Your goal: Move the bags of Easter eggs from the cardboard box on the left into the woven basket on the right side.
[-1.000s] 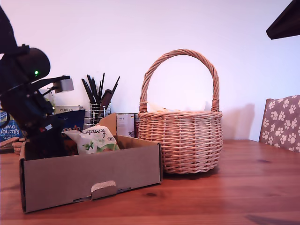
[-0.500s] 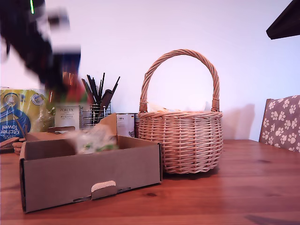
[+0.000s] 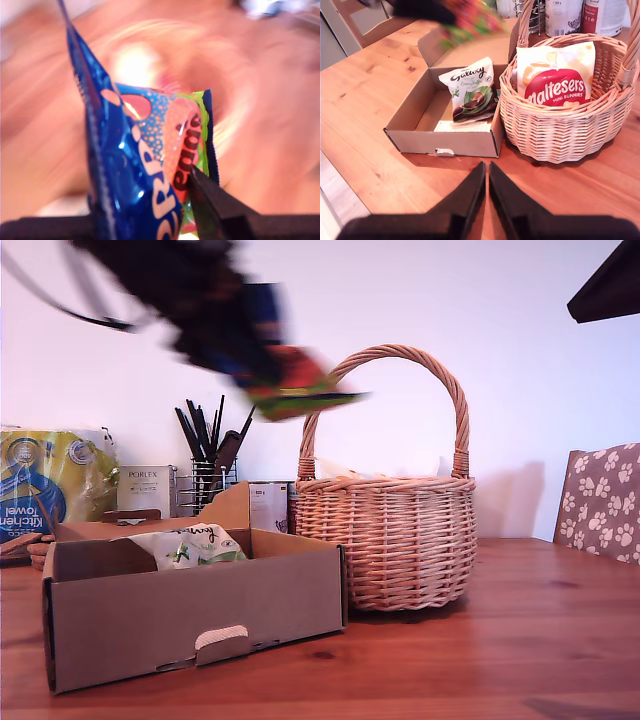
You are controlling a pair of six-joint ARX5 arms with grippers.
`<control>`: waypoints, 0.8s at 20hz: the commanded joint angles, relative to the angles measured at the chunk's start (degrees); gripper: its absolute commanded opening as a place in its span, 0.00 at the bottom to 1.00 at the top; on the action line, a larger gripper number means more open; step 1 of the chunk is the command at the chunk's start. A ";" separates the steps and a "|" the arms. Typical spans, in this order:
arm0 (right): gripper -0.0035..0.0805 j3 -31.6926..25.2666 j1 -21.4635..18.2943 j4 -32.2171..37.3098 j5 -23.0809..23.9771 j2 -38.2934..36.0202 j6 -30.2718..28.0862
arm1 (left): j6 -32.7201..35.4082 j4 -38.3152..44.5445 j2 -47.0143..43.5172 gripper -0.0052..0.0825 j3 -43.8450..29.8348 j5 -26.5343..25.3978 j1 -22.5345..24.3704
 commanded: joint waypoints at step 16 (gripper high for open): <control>0.03 0.39 -0.02 0.24 -0.42 -0.11 -0.11 | -21.00 26.23 14.78 0.23 -0.83 -18.43 -10.21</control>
